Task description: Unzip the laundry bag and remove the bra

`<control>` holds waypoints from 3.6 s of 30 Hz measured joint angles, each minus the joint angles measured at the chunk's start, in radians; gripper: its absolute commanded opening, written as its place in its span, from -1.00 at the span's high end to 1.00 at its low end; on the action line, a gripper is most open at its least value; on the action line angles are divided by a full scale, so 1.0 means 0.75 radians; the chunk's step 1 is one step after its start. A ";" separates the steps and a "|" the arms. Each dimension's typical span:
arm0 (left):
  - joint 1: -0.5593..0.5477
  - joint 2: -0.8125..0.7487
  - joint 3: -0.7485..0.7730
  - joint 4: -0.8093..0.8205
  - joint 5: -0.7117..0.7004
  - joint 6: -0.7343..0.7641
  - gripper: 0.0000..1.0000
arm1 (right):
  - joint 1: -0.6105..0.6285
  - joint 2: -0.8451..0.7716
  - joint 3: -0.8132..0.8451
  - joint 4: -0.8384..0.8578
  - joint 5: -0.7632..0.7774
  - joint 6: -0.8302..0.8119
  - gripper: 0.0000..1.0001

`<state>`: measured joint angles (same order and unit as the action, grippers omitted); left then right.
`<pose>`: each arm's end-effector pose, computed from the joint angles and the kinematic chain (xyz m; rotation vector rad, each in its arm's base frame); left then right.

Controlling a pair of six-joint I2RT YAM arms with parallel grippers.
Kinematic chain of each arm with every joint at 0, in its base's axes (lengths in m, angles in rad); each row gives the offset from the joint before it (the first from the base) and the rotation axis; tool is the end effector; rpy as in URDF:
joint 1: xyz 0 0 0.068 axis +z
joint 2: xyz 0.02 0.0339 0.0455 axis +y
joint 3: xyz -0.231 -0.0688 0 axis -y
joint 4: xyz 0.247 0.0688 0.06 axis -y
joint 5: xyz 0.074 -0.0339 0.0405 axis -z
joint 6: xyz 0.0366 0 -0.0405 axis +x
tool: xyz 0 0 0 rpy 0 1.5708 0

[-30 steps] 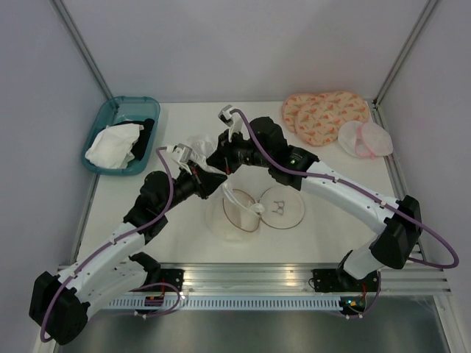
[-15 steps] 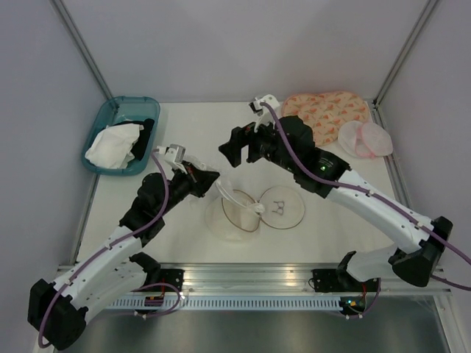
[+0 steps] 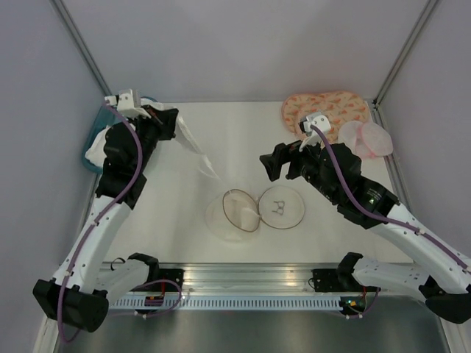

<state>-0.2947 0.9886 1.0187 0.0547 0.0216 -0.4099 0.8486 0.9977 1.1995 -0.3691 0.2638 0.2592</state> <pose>0.2373 -0.0729 0.3832 -0.0694 1.5120 -0.5839 0.1609 0.1682 0.3977 -0.3218 1.7387 0.5830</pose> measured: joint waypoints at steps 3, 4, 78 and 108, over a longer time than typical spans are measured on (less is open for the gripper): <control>0.076 0.092 0.169 -0.035 -0.057 0.051 0.95 | 0.001 -0.029 -0.062 -0.021 -0.003 0.010 -0.93; 0.101 0.116 0.217 -0.045 -0.076 0.069 0.95 | 0.001 -0.034 -0.082 -0.025 -0.007 0.015 -0.93; 0.753 1.495 1.131 -0.385 -0.315 -0.079 0.95 | -0.223 0.353 -0.226 -0.072 -0.348 0.021 -0.96; 0.600 0.959 0.461 -0.191 0.304 -0.186 -0.99 | -0.239 0.328 -0.200 -0.210 0.153 0.308 -0.96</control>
<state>0.1551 1.7077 1.3643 -0.0887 0.2497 -0.5491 0.6693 1.2438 1.0496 -0.5262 0.3786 0.4900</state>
